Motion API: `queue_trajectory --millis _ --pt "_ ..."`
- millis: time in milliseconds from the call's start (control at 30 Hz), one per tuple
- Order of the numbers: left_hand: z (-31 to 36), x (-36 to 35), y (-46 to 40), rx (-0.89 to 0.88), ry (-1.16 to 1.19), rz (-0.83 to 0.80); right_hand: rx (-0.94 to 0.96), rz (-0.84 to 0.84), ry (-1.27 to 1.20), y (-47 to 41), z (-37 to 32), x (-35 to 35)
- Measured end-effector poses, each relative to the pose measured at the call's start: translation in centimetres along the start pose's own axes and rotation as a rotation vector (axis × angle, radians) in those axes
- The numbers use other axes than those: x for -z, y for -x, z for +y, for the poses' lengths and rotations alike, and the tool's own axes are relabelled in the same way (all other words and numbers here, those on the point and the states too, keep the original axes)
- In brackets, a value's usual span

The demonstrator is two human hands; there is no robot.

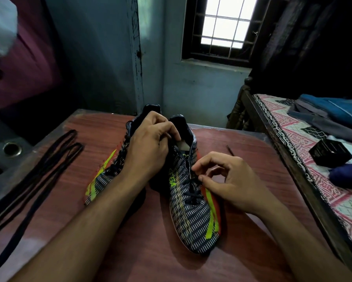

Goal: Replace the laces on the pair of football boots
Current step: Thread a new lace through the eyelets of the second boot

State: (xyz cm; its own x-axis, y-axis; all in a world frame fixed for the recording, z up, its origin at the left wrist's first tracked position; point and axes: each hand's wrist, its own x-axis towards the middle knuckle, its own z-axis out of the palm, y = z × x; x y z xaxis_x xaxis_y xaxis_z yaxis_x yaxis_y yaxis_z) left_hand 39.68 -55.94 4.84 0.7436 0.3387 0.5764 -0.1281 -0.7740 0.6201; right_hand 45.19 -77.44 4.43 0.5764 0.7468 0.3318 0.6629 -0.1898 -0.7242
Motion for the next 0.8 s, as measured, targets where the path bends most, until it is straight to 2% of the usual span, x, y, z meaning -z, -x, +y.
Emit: queue_trajectory --millis 133,233,333,400,567,700,800 --pt "0.2 0.1 0.2 -0.03 -0.013 -0.046 0.059 -0.008 0.059 0.0 0.4 0.2" --pt "0.2 0.2 0.4 -0.129 -0.12 -0.038 0.114 -0.046 0.198 0.0 0.7 0.1" --pt "0.4 0.8 0.3 -0.225 -0.199 0.025 0.123 0.001 0.156 -0.1 0.6 0.2" --pt "0.4 1.3 0.2 -0.254 -0.212 0.005 0.143 0.005 0.16 -0.2 0.7 0.2" --pt "0.3 1.6 0.1 -0.242 -0.154 -0.187 0.194 -0.013 0.251 -0.2 0.5 -0.2" --pt "0.7 1.4 0.5 -0.261 -0.303 -0.19 0.221 -0.007 0.23 0.0 0.1 -0.4" --pt "0.8 1.6 0.4 -0.264 -0.261 -0.186 0.178 -0.017 0.184 0.0 -0.1 -0.4"
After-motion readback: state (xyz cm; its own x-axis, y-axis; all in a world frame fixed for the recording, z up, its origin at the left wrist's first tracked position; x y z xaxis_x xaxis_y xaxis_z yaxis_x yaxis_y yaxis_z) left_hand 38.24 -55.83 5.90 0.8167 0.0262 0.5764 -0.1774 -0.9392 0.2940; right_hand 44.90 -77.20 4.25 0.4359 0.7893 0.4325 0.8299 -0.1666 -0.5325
